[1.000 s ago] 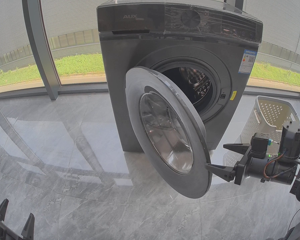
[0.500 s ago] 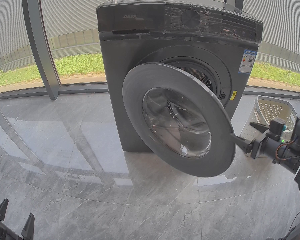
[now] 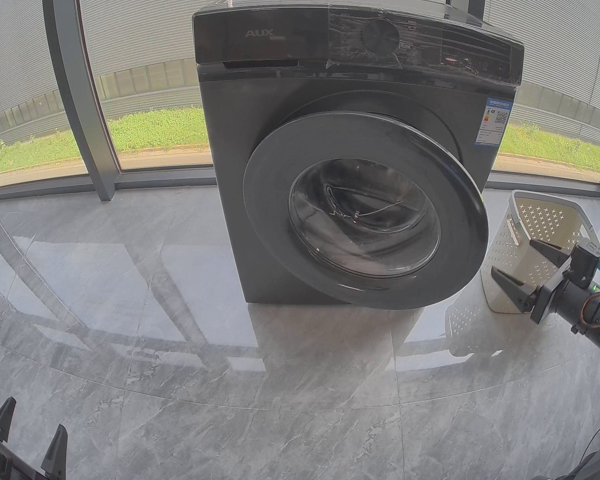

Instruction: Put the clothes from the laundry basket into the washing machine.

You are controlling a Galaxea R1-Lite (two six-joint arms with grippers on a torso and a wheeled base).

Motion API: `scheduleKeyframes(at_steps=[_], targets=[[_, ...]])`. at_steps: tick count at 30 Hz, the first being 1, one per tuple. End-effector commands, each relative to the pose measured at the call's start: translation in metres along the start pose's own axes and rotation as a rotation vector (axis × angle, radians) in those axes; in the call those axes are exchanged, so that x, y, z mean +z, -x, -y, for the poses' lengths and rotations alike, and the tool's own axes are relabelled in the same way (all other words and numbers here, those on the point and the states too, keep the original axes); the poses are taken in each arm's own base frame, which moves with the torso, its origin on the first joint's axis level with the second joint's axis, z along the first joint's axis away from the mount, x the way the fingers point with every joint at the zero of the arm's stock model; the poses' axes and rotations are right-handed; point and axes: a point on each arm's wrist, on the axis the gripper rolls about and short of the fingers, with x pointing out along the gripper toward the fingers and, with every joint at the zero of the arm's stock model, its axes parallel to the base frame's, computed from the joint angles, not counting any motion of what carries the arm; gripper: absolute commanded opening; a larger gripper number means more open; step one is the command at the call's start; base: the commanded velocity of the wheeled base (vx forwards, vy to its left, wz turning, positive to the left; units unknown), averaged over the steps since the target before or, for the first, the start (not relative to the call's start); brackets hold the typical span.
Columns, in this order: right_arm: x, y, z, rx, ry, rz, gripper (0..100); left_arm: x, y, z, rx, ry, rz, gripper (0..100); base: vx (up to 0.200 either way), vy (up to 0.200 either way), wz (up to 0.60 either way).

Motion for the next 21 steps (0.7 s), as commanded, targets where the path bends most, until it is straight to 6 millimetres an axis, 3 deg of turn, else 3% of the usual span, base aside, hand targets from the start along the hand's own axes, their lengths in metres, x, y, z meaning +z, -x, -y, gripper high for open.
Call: scheduleKeyframes(at_steps=[1,4,5,13,19,21], targets=[[-0.005,0.005,-0.023,0.118,-0.033,-0.010,100,-0.005,0.000,0.000,0.002,0.001,-0.002,100,0.000,-0.200,0.00],[-0.007,0.004,-0.029,0.147,-0.063,-0.018,100,-0.005,0.000,0.000,0.002,0.001,0.000,100,0.000,-0.200,0.00],[-0.005,0.003,-0.031,0.159,-0.073,-0.013,0,-0.005,0.000,0.000,0.002,0.001,-0.002,100,0.000,-0.200,0.00],[-0.006,0.003,-0.044,0.223,-0.177,-0.035,0,-0.005,0.000,0.000,0.000,-0.002,-0.002,100,0.000,-0.200,0.00],[-0.010,0.001,-0.058,0.295,-0.185,-0.060,0,-0.005,0.000,0.000,0.002,0.000,0.000,100,0.000,0.000,0.00],[-0.011,0.002,-0.061,0.312,-0.184,-0.064,0,-0.005,0.000,0.000,0.002,0.000,0.000,100,0.200,0.000,0.00]])
